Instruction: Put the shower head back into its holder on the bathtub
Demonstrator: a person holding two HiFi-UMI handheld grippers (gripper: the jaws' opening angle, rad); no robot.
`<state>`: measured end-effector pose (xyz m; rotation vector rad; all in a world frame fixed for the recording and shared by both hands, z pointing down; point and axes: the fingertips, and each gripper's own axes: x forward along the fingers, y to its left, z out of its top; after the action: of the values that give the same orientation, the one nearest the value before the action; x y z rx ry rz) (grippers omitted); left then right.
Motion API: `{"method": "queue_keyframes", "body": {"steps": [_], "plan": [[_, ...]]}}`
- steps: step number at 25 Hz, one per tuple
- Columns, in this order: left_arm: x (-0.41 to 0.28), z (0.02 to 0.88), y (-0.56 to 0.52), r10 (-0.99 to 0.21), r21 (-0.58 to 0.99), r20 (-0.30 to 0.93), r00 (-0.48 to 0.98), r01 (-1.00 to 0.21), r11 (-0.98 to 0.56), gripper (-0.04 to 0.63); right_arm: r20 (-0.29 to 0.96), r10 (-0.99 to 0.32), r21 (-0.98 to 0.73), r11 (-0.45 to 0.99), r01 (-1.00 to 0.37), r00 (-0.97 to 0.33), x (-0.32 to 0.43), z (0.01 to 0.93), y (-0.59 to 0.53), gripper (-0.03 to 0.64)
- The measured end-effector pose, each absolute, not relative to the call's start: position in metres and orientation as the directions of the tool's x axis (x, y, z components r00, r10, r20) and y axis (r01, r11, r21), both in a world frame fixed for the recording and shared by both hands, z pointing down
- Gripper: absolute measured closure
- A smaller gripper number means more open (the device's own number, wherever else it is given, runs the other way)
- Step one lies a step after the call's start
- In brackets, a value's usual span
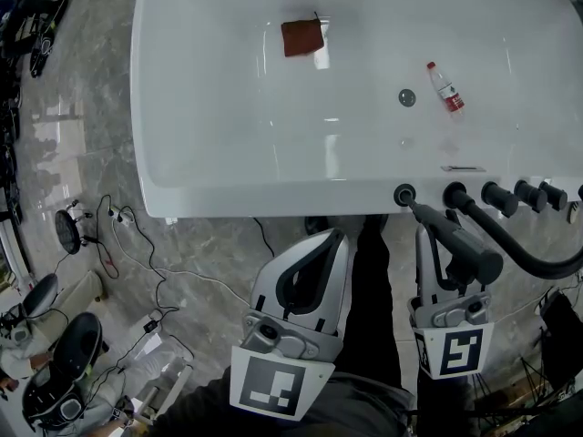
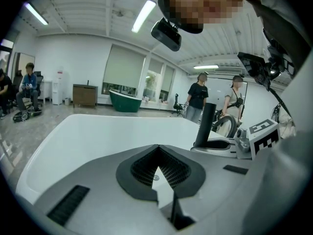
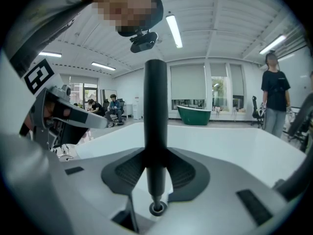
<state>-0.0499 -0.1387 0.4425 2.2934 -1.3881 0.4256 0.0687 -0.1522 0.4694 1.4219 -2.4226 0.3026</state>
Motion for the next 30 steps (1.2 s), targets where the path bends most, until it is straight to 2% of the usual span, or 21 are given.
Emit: {"method": "queue_keyframes", "body": {"steps": [30], "plan": [[-0.051,0.485,-0.138,-0.722,0.216,0.527,0.448,-0.893,-0.396,0.592,0.425,-0.796,-0.046,0.457,-0.888,-0.432,0.076,0.523,-0.152,0.476]]}}
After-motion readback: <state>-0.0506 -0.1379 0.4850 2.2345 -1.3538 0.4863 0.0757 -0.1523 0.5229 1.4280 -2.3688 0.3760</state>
